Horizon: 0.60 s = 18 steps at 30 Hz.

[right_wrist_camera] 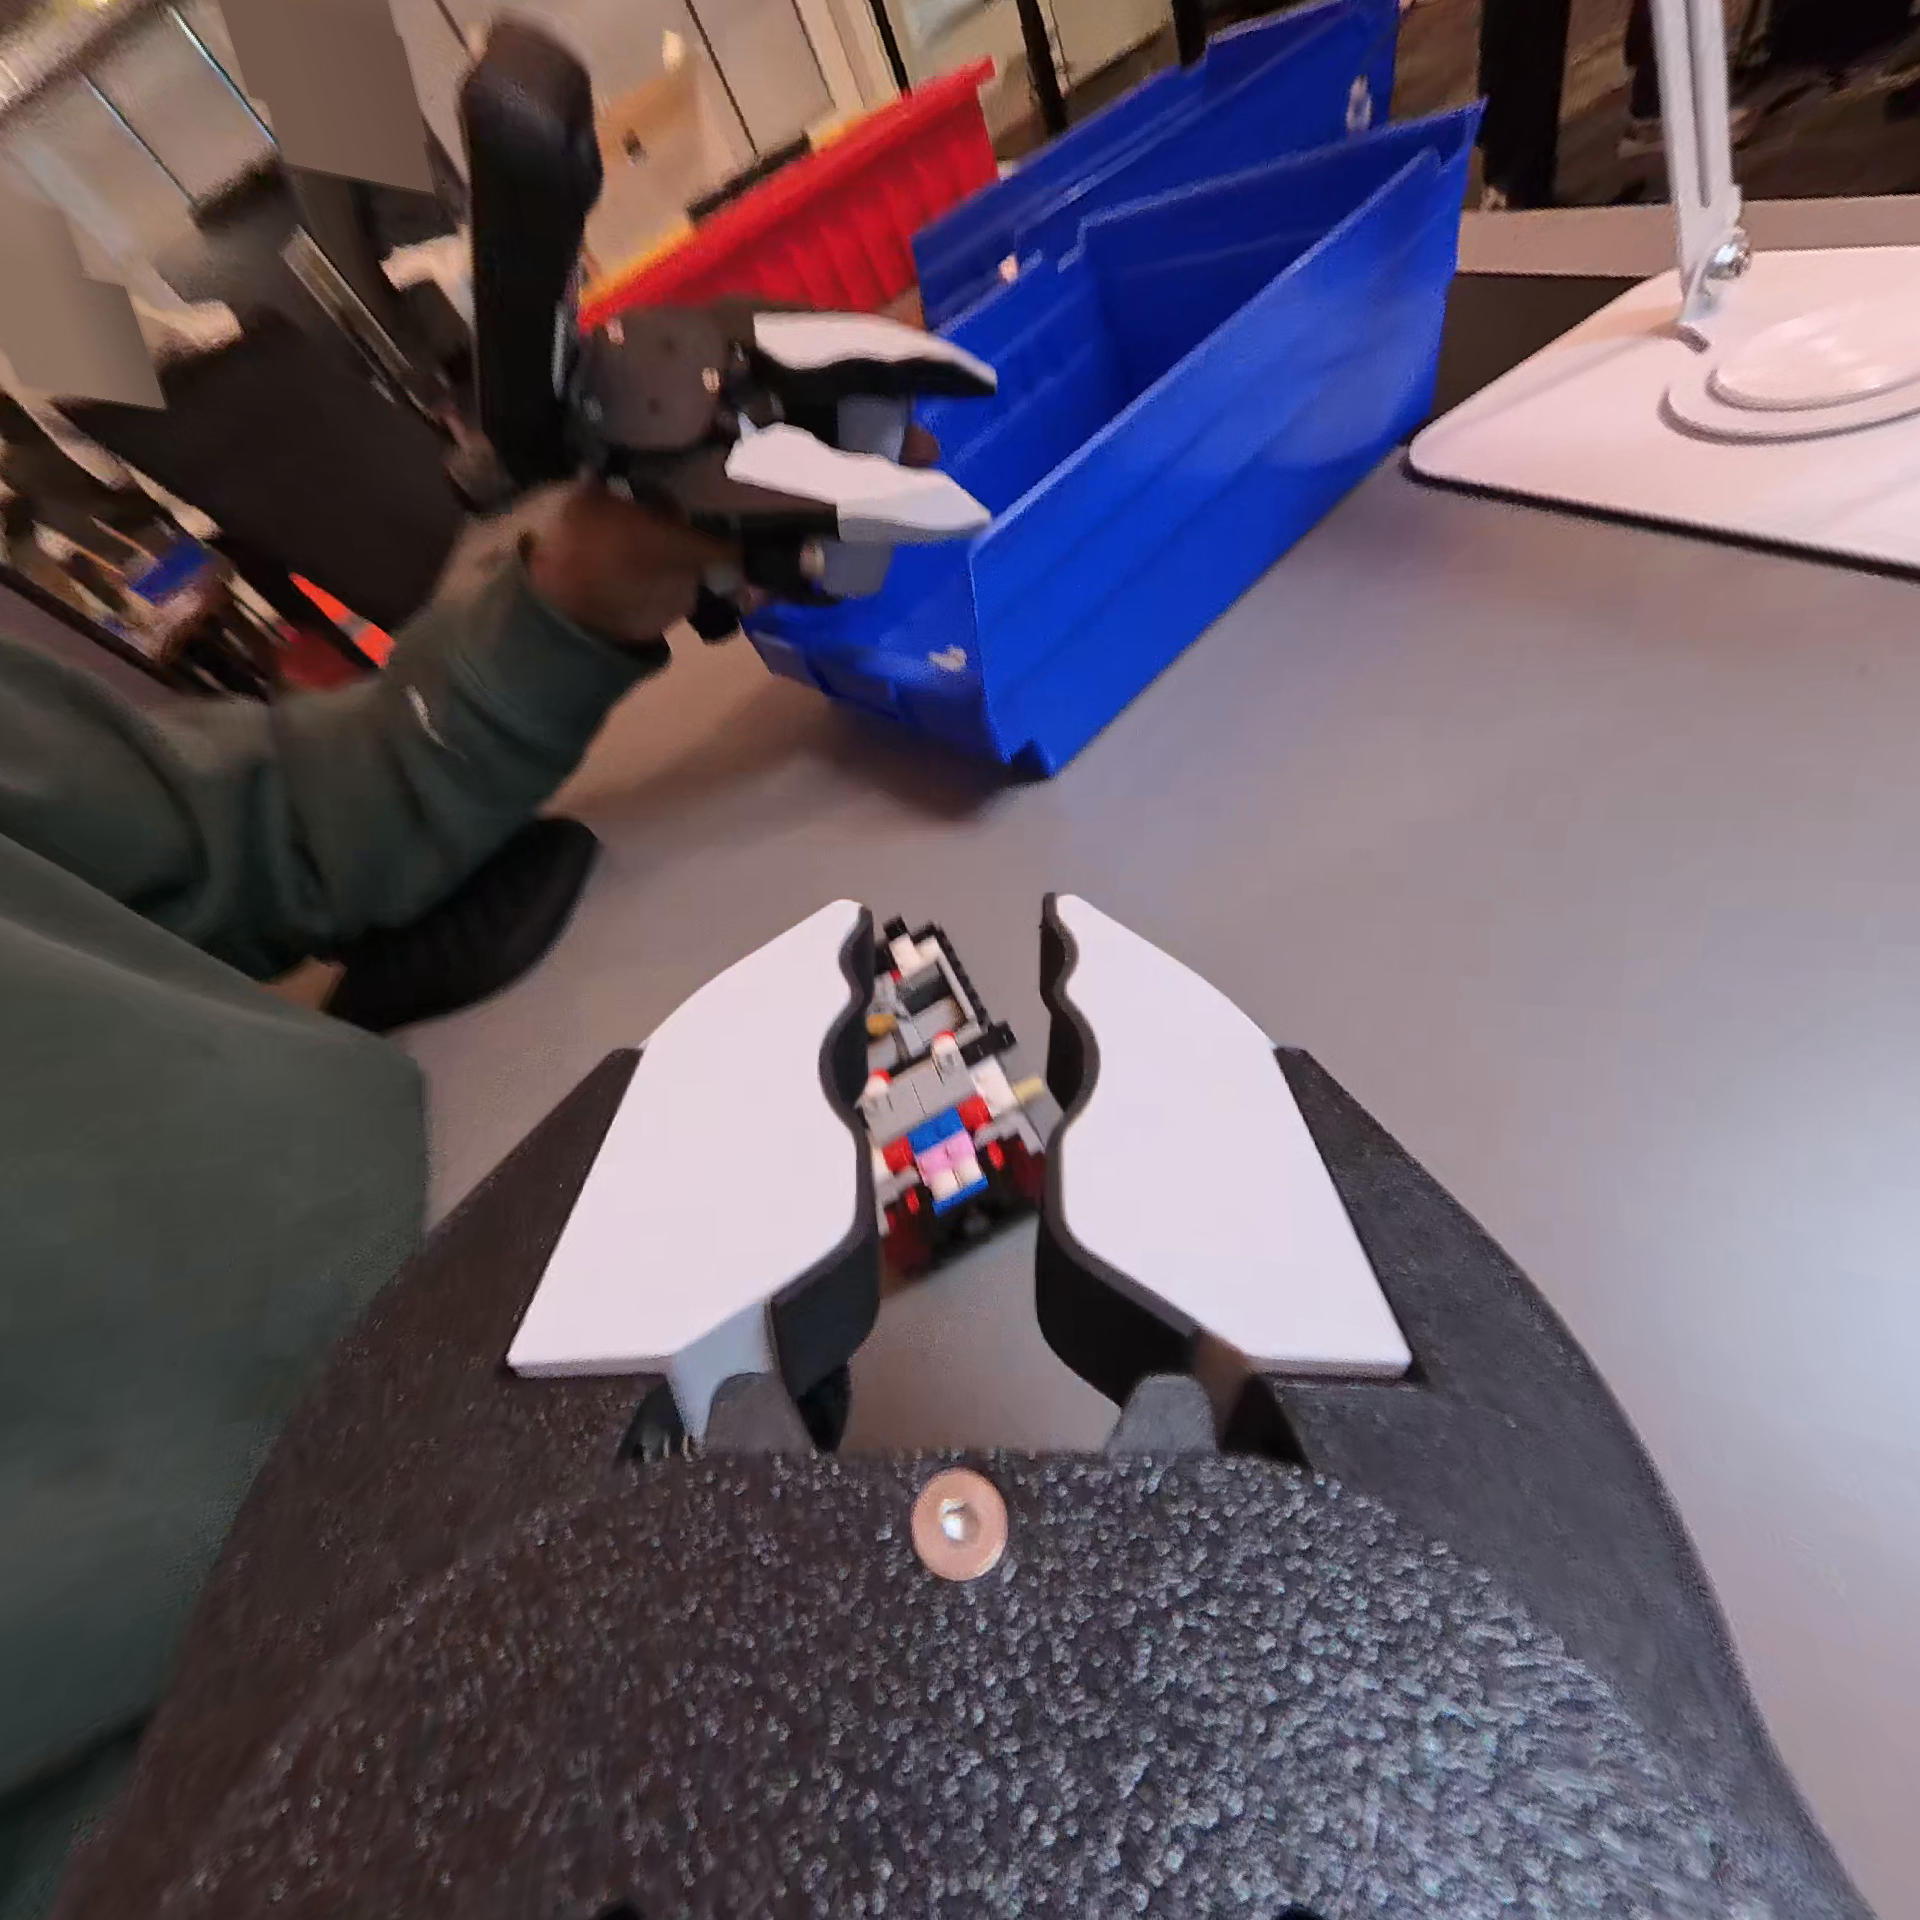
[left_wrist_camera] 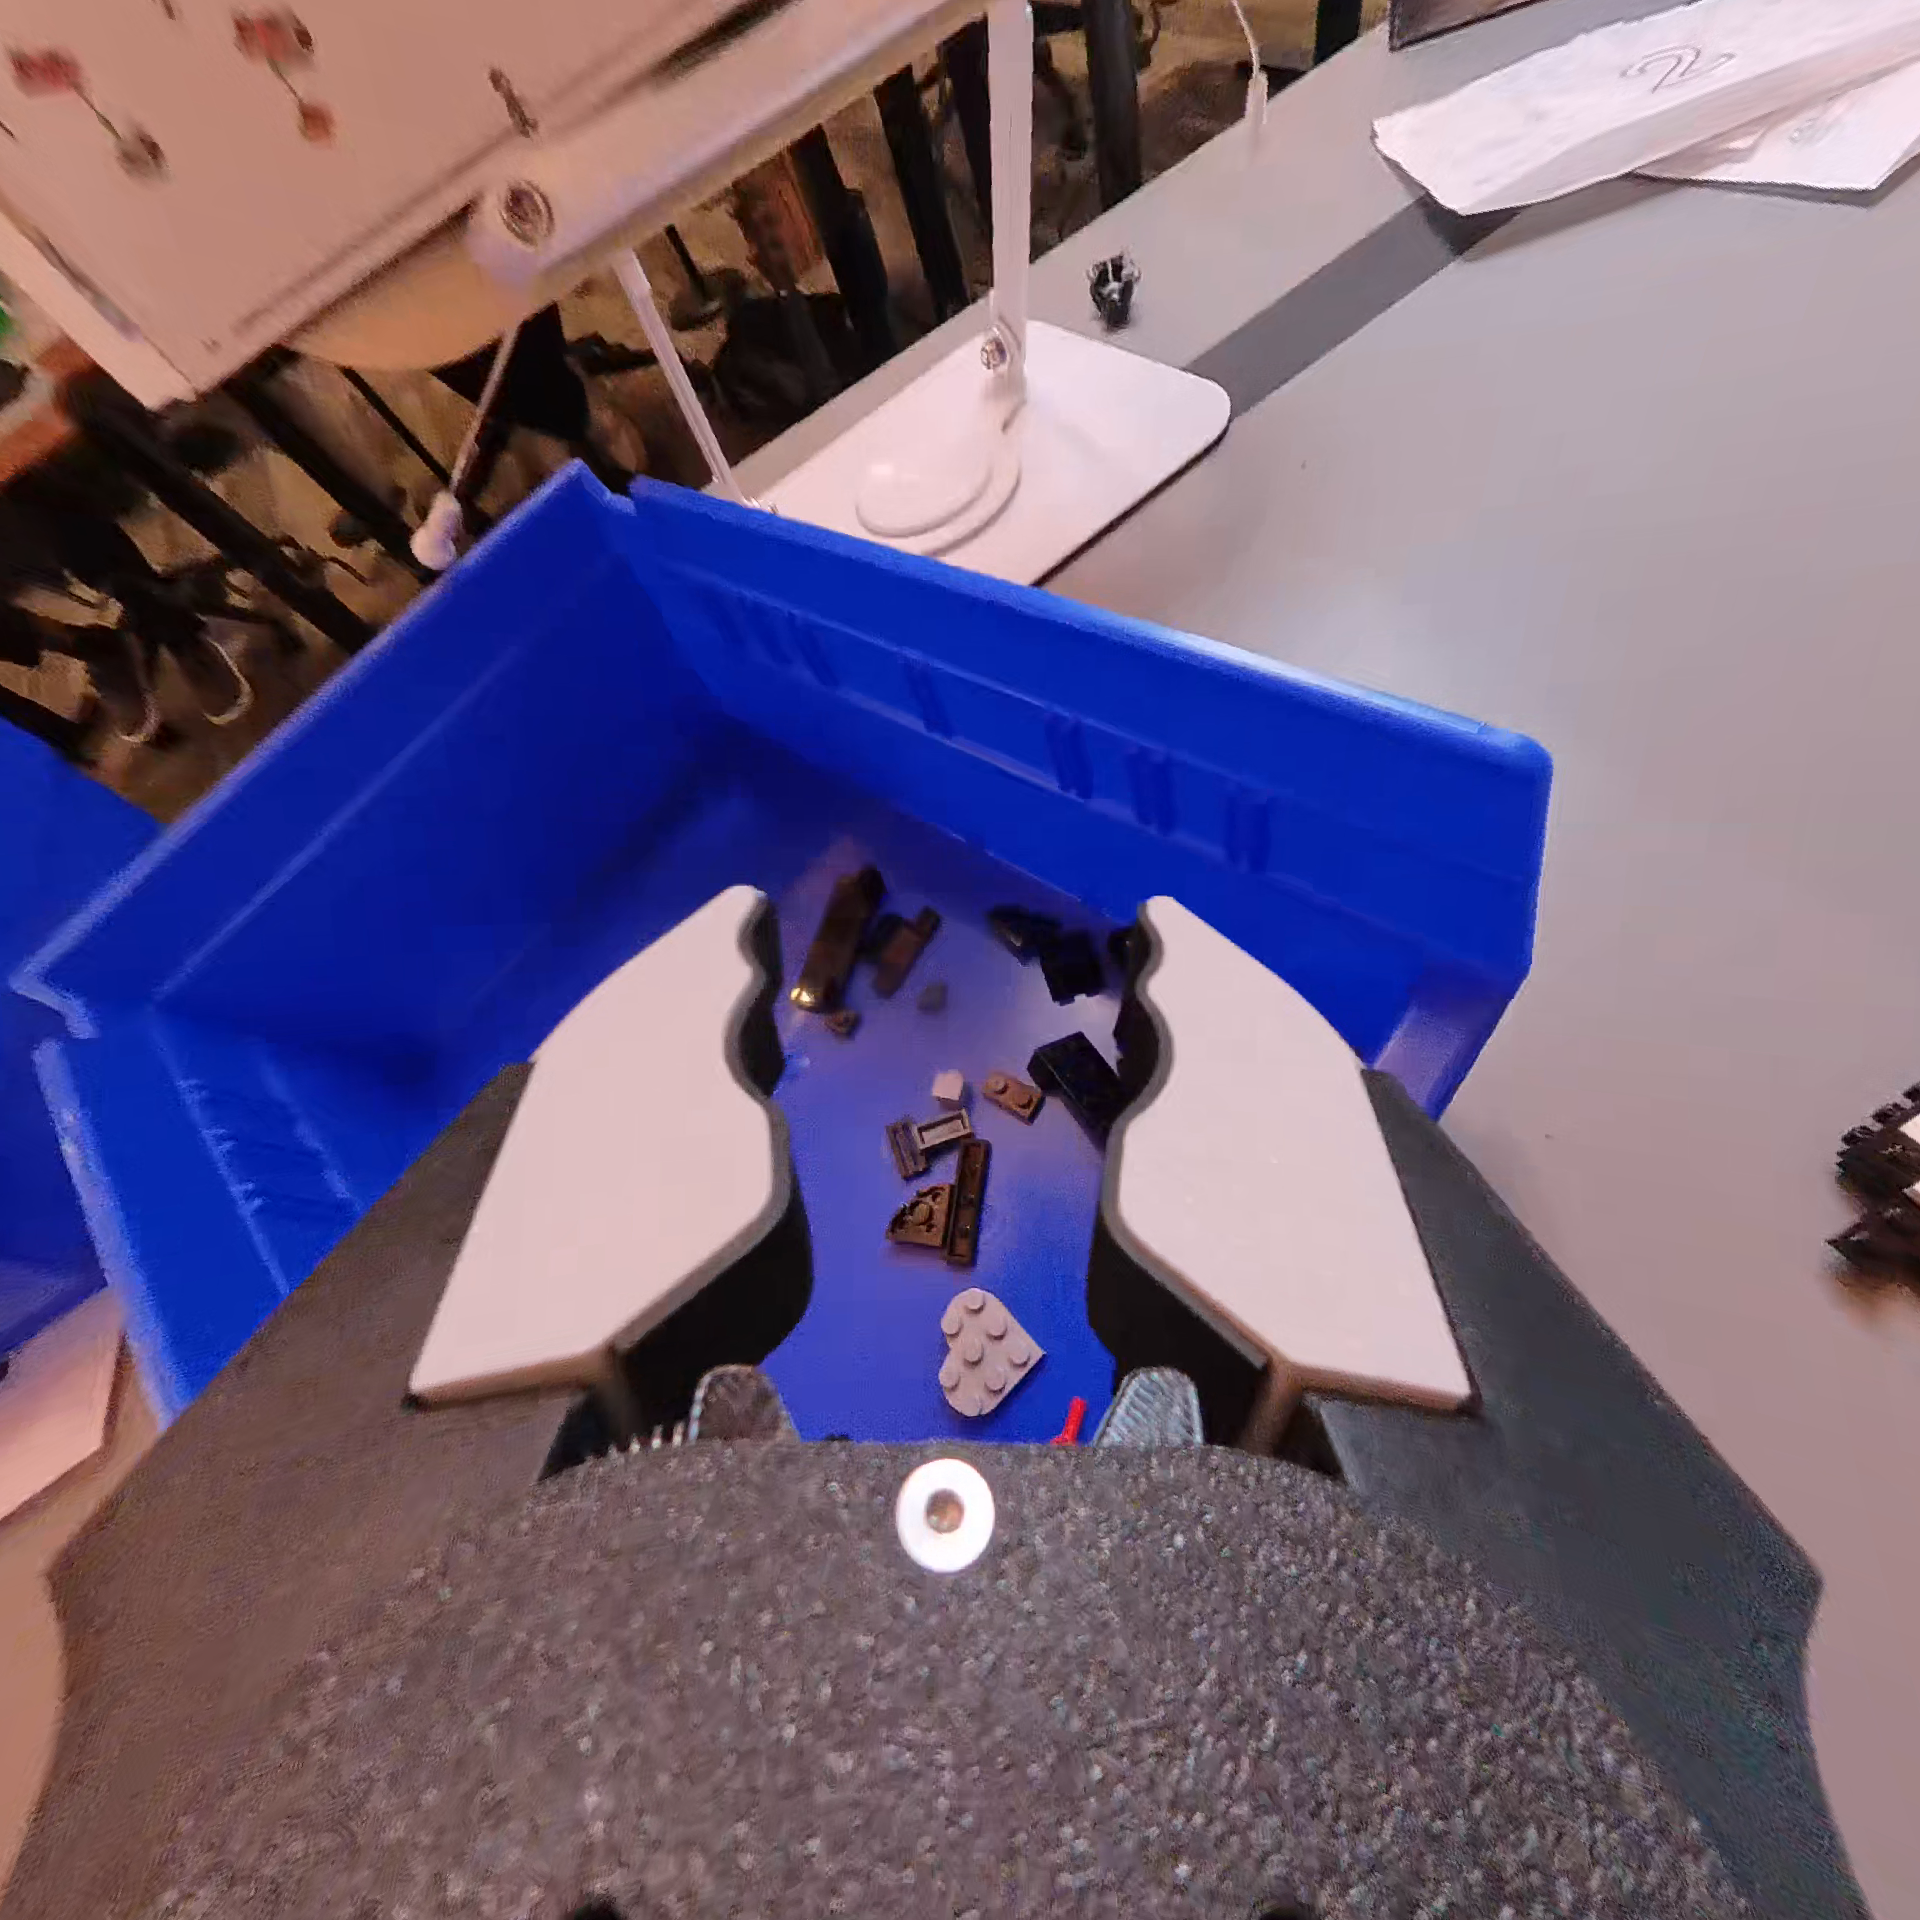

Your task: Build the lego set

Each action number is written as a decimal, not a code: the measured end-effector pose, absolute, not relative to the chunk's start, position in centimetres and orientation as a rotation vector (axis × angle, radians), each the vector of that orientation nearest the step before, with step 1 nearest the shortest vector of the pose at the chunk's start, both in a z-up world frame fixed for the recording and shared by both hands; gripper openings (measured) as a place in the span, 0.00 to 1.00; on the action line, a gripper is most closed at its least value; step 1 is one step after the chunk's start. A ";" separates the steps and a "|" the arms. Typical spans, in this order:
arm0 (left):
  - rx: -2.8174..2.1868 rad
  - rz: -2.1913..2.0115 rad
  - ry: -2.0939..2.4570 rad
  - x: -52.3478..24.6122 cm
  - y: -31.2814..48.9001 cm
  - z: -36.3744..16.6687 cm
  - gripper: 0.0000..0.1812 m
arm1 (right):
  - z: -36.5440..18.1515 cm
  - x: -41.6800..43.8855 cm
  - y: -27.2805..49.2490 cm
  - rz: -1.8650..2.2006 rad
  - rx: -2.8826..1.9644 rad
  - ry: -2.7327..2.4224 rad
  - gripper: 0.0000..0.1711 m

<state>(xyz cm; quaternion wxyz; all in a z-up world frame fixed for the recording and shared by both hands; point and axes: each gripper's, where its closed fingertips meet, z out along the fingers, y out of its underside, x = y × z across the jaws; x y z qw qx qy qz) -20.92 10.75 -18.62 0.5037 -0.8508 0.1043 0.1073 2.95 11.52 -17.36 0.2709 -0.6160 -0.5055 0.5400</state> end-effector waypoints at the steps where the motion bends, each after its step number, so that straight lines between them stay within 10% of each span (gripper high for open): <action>1: -2.066 0.249 0.251 -20.9 10.8 -18.8 0.37 | -18.0 3.3 11.3 1.396 -1.658 -1.399 0.19; 10: -2.025 0.180 0.309 -19.6 10.7 -18.7 0.38 | -21.1 4.4 8.8 1.043 -1.591 -1.657 0.27; 15: -1.829 -0.003 0.498 -14.6 9.7 -16.1 0.03 | -23.2 5.1 9.3 0.861 -1.591 -1.745 0.29; 18: -1.762 -0.067 0.558 -12.4 9.2 -15.3 0.00 | -23.5 5.2 10.0 0.809 -1.590 -1.725 0.26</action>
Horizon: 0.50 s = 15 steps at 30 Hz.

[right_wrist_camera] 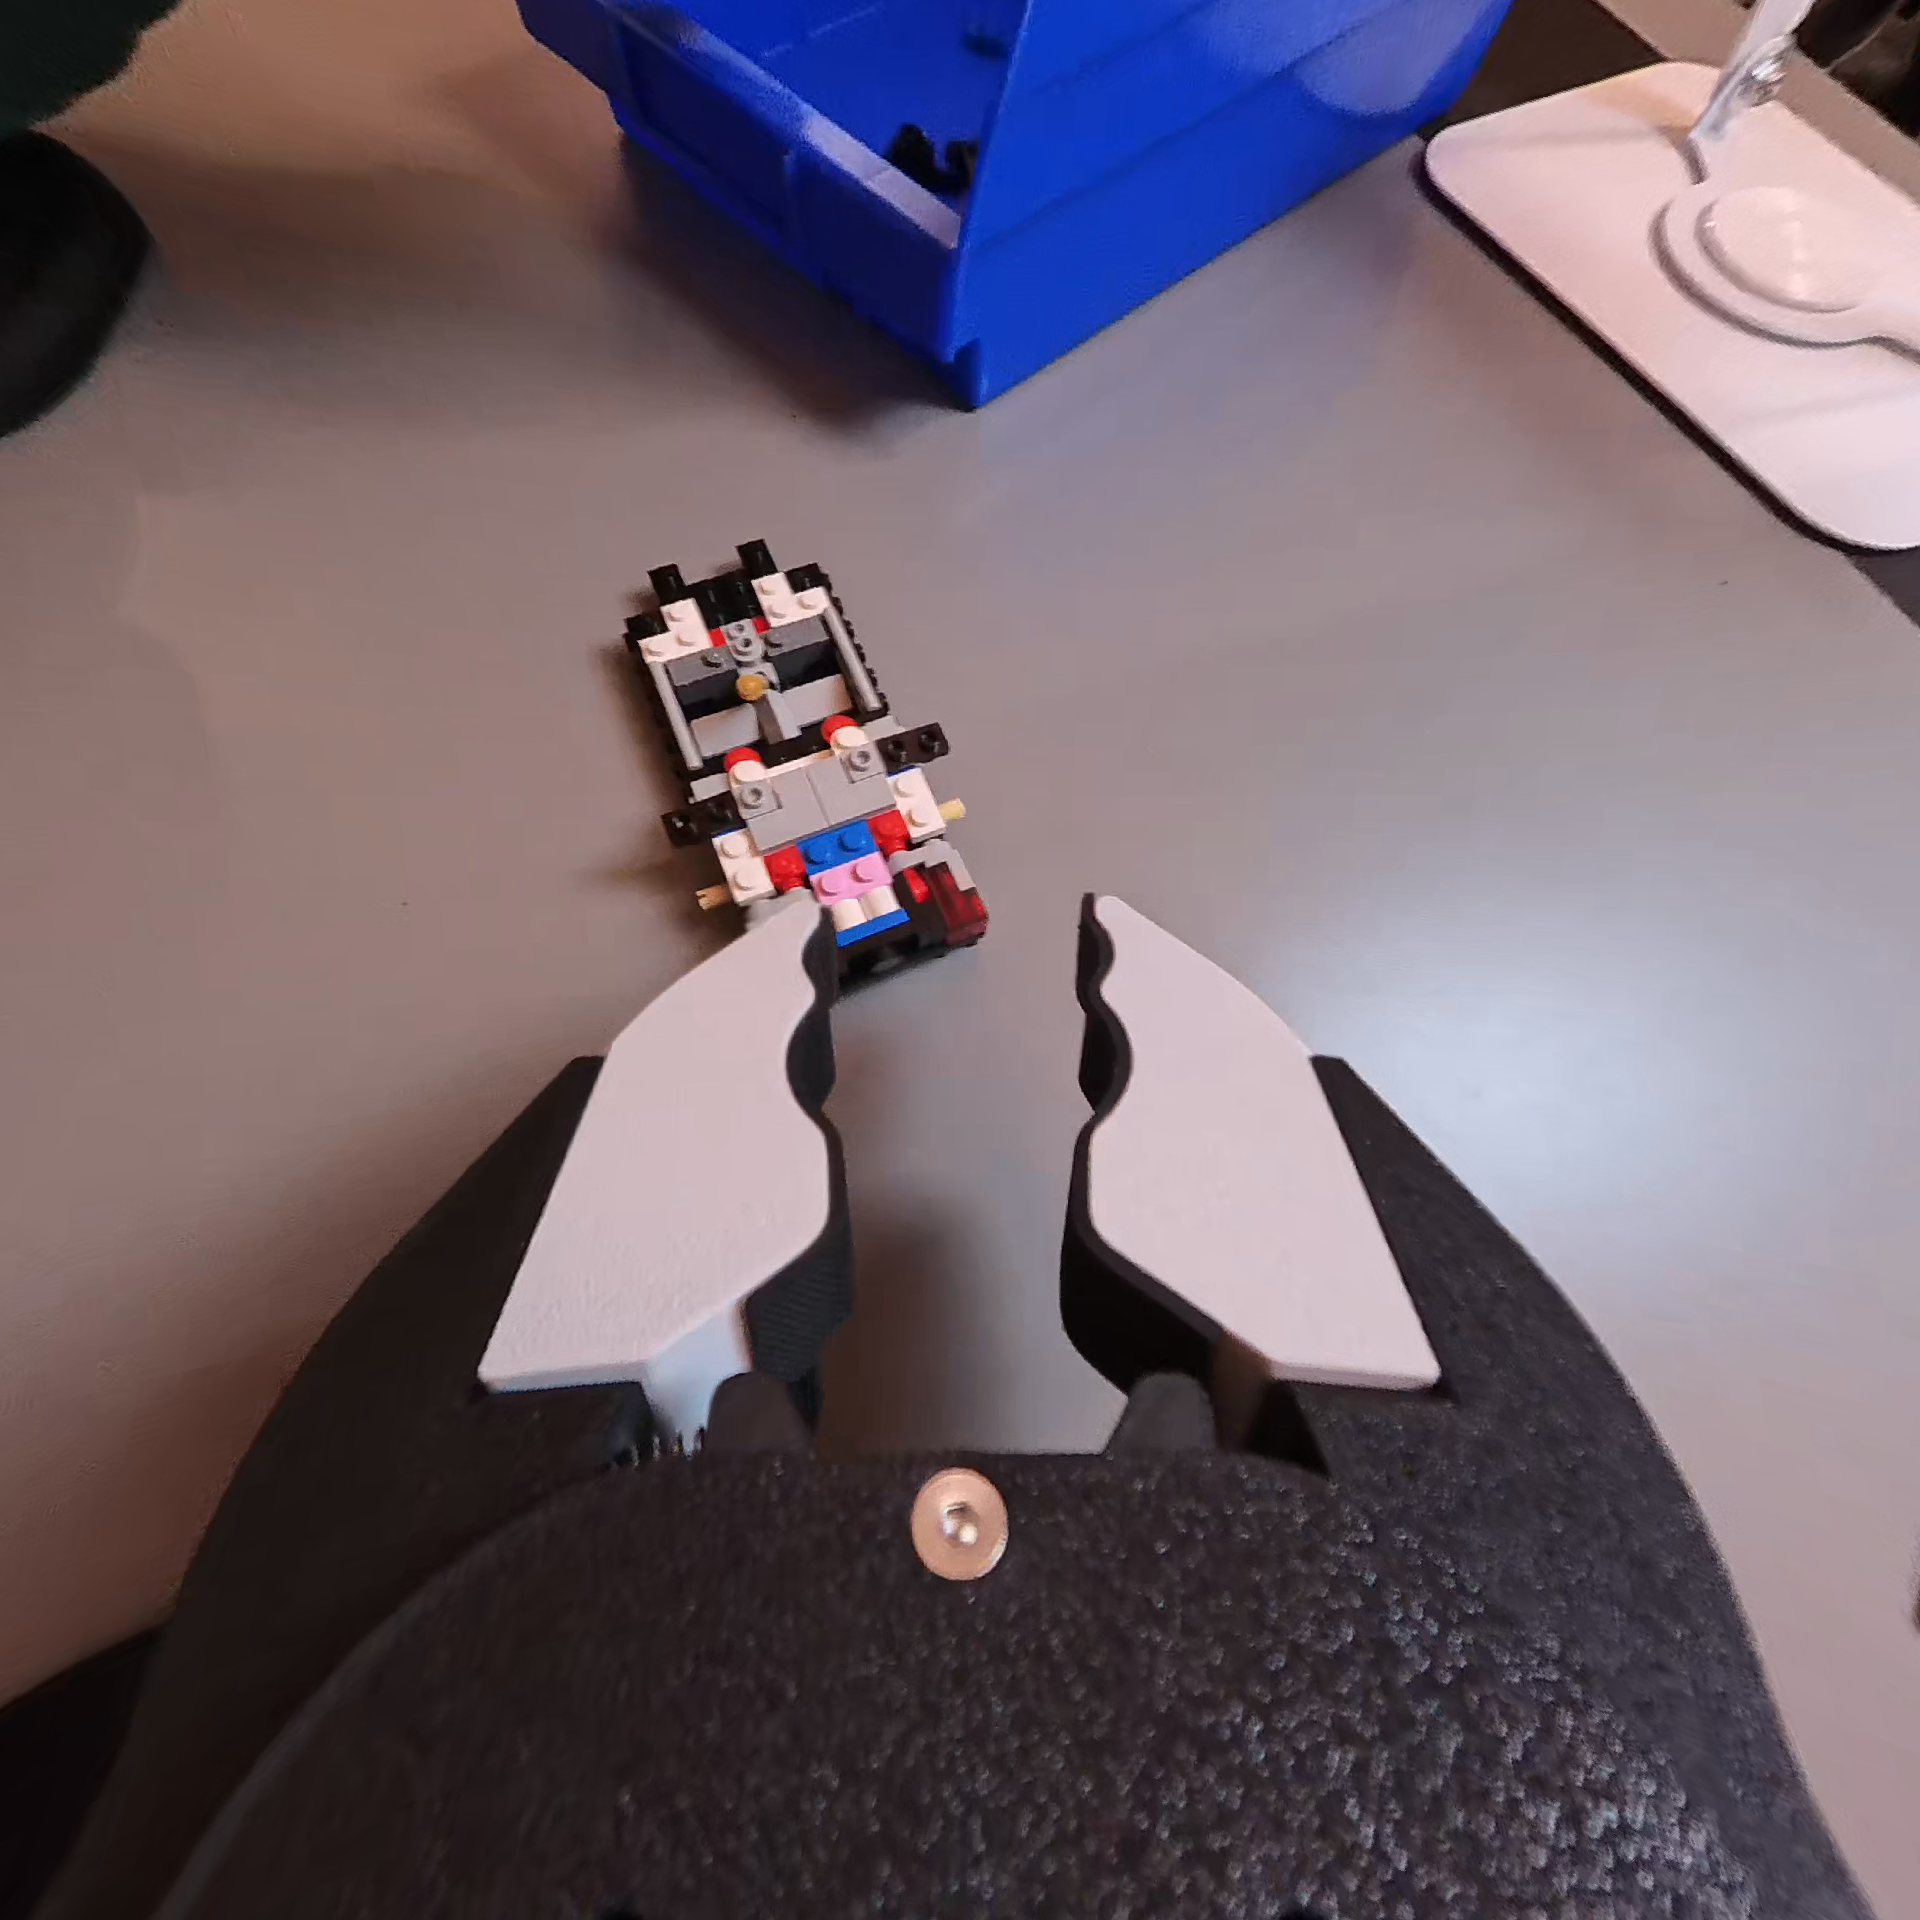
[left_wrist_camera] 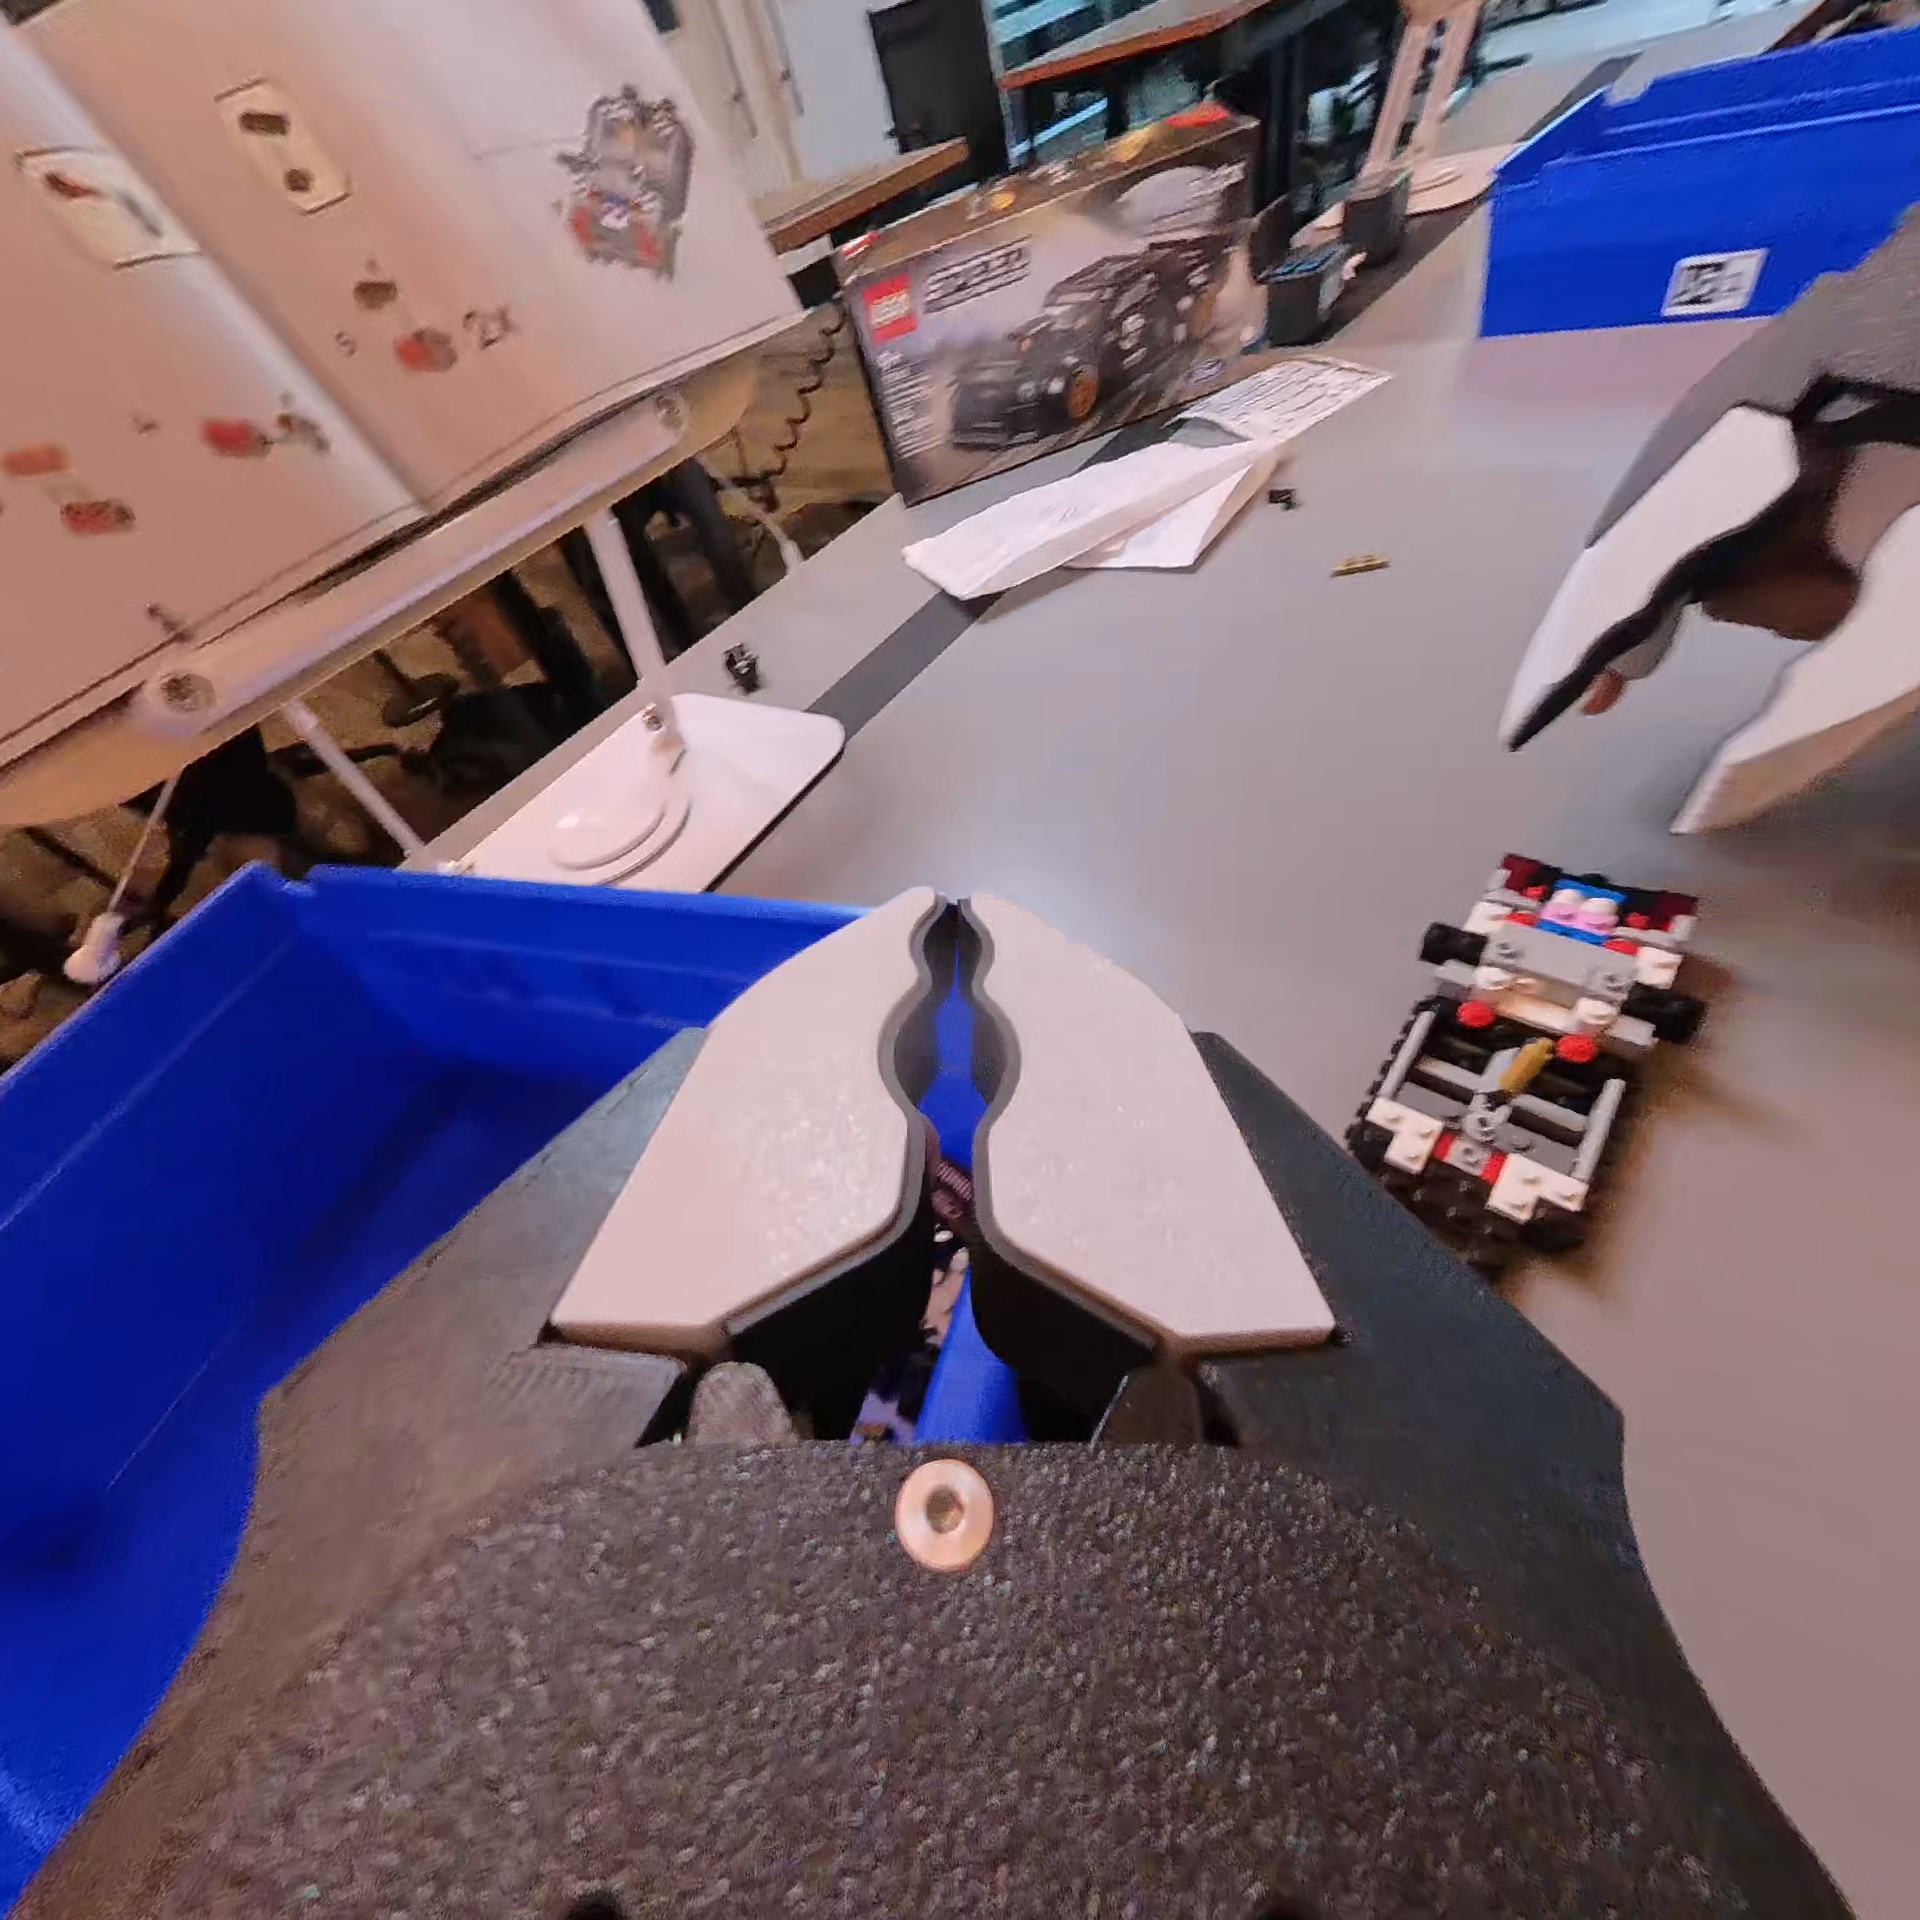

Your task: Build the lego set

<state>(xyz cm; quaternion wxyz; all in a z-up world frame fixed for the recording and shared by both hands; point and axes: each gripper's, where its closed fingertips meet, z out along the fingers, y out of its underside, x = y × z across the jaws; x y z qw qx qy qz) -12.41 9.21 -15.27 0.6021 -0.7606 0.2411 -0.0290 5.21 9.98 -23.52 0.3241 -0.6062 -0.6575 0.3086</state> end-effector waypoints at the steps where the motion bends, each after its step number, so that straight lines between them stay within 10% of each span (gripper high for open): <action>1: -1.741 -0.082 0.573 -11.9 9.1 -15.1 0.00 | -23.4 5.2 10.3 0.785 -1.579 -1.708 0.23; 5: -1.697 -0.117 0.590 -10.4 9.0 -15.3 0.00 | -22.6 5.0 12.3 0.671 -1.509 -1.577 0.00; 15: -1.684 -0.177 0.658 -6.1 8.8 -17.7 0.00 | -23.1 4.5 12.6 0.586 -1.440 -1.552 0.00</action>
